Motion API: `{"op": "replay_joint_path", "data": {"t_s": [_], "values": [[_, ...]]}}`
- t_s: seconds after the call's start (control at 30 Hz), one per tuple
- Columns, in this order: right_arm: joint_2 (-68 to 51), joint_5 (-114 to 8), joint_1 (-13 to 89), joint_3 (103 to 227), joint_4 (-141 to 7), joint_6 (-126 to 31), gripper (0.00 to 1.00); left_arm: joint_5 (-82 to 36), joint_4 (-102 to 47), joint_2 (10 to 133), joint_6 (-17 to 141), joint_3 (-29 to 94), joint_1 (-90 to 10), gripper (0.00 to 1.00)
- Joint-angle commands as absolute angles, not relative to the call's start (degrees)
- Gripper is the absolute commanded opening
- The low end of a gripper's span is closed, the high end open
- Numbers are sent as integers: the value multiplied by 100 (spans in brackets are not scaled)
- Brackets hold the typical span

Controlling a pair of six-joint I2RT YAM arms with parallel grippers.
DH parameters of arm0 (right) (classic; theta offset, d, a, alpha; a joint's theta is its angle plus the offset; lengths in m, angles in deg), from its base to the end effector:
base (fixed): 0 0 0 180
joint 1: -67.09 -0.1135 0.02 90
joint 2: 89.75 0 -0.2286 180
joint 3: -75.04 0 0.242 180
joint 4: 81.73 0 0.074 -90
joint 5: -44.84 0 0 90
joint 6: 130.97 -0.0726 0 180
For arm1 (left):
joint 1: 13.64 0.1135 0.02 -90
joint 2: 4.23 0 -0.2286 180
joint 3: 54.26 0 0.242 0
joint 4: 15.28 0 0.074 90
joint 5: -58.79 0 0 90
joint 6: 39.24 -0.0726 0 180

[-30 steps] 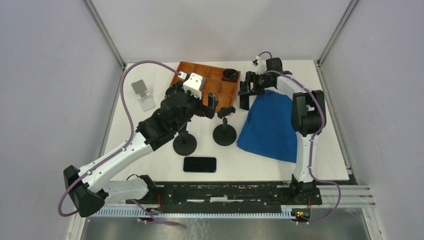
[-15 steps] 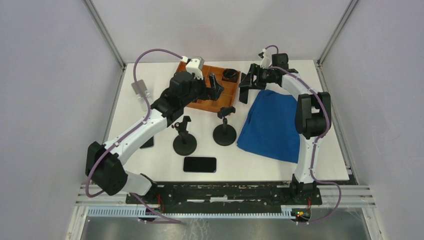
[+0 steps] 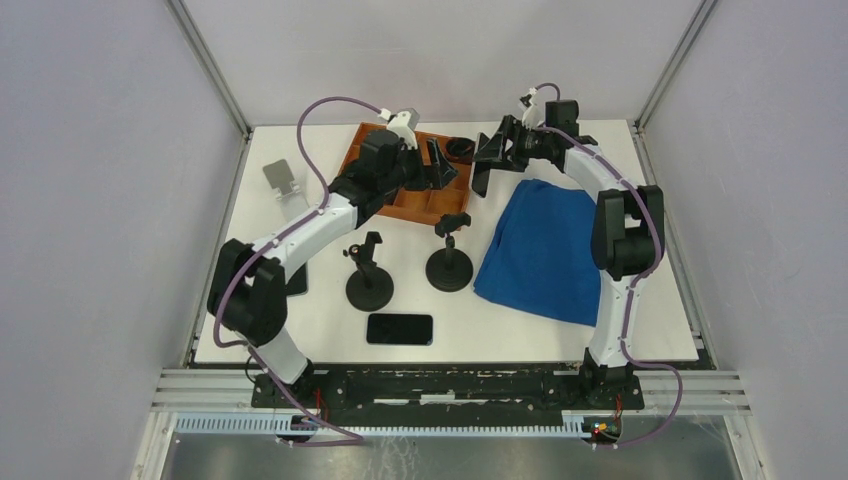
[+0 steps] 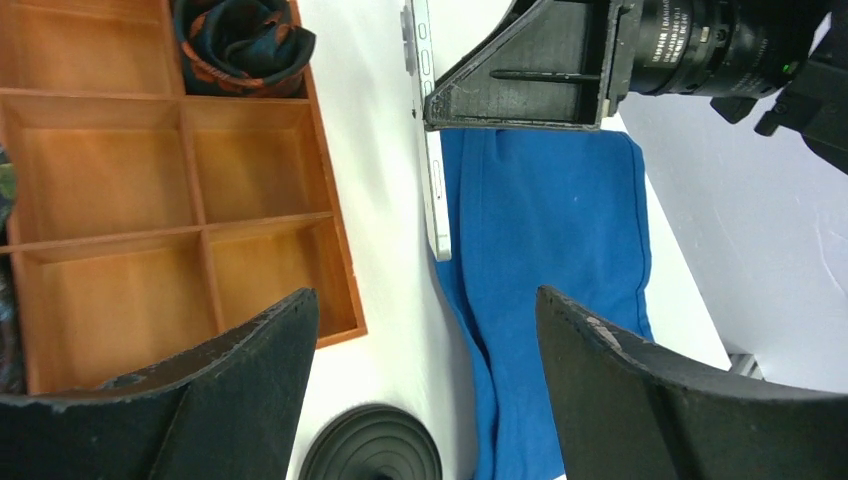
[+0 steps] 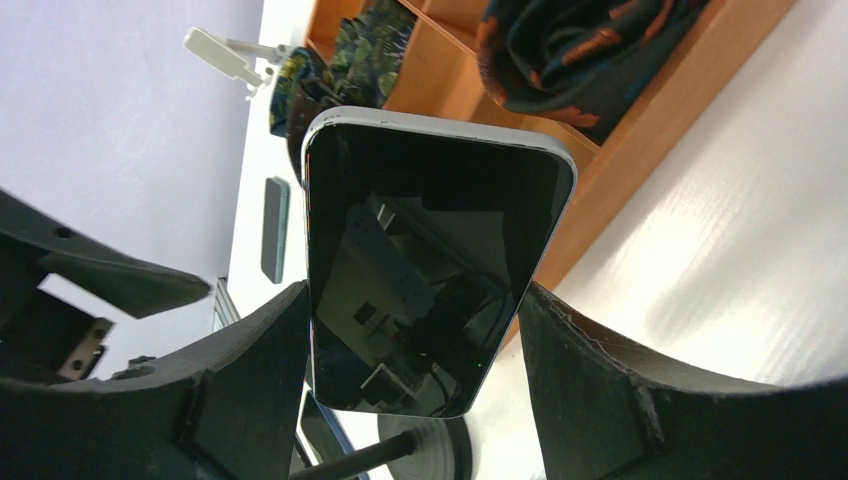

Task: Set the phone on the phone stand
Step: Pick up the phone at the center of the board.

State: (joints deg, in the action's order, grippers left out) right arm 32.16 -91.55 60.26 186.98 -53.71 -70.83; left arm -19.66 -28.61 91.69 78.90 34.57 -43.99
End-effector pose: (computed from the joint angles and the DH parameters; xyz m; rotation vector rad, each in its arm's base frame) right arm 0.4673 0.1089 0.1893 -0.0116 2.2731 1.2466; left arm 0.3549 -0.2246 0.2604 0.1805 2.0127 -0.8621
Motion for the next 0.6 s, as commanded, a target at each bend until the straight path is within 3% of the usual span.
{"op": "replay_joint_path", "data": {"t_s": [0.0, 0.43, 0.57], "values": [[2638, -9548, 5963, 18692, -6045, -7550, 47, -1498, -2450, 9574, 8278, 3969, -4388, 84], [2295, -9649, 5720, 18385, -6334, -7792, 47, -973, -2133, 10559, 8794, 4534, -4388, 77], [2178, -9618, 5614, 18277, -6384, -7793, 47, -892, -2068, 10707, 8946, 4627, -4396, 69]]}}
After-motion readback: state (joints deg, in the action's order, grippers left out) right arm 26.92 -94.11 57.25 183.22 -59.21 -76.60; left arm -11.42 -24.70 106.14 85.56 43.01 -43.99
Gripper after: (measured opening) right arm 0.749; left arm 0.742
